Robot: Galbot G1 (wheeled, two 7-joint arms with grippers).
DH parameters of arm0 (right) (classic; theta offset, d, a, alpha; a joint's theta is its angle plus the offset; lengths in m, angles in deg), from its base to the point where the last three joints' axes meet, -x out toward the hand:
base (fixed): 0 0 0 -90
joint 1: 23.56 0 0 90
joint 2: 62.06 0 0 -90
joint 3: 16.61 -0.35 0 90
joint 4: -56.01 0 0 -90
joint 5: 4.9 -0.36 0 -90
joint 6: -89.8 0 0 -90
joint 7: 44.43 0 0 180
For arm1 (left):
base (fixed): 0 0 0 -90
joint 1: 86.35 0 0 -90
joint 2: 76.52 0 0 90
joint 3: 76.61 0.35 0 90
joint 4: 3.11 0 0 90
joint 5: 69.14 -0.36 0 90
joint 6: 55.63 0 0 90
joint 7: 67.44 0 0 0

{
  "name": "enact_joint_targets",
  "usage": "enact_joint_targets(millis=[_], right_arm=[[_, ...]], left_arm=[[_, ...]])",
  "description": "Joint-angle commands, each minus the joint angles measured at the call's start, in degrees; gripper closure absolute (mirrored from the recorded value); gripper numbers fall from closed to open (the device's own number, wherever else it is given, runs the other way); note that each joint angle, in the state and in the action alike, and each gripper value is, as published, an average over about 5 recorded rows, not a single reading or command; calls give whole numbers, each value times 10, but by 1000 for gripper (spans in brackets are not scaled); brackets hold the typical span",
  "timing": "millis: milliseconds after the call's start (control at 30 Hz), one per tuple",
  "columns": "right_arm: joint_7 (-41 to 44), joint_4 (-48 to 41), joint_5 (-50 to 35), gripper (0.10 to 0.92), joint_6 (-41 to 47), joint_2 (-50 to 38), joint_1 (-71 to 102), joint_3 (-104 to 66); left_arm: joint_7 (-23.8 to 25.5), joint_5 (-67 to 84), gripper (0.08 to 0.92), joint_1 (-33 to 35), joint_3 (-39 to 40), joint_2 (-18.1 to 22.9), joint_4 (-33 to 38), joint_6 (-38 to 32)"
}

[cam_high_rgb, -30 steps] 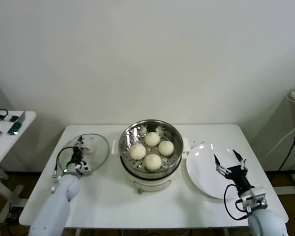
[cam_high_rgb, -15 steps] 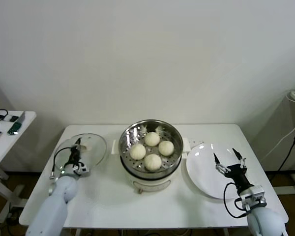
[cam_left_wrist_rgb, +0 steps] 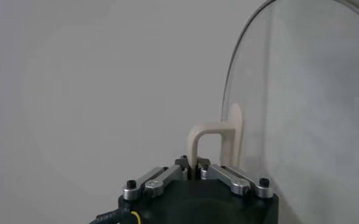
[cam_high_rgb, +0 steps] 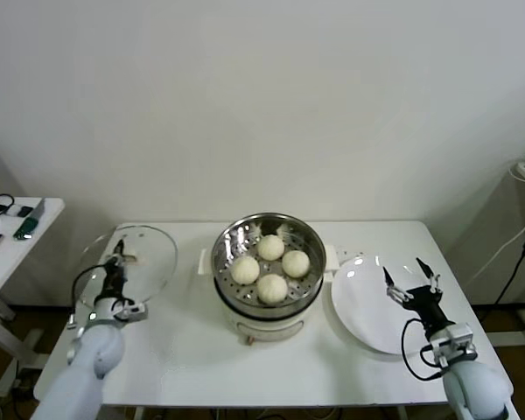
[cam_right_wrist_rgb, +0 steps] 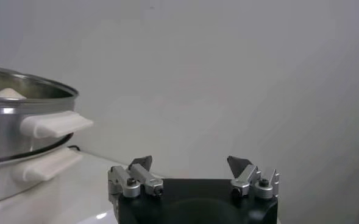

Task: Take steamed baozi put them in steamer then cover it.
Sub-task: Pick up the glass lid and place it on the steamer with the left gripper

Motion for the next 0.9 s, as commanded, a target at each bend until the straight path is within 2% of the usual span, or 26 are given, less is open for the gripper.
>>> enact_joint_targets(millis=[33,233,367,467,633,700,900], right_arm=[[0,-8,-9,203,8,-7,-9,4],[3,-18,-16,203,10,-9,-14,10],[8,-24,-17,203,4,-10,-16,12],[10,-30,-14,203,0,-10,-19,14],[9,-39,-8,203,-7,-5,-28,20],[9,-45,-6,203,-13,0,-33,24],[10,-61,1,203,-22,14,-47,29]], left_arm=[[17,27,851,159,-30,-51,279,117],[57,32,851,196,-42,-71,394,172],[83,39,851,194,-30,-94,448,201],[104,43,851,176,-7,-111,473,223],[140,23,851,137,51,-136,472,243],[158,6,851,116,88,-128,468,252],[208,-79,851,19,220,-48,420,279]])
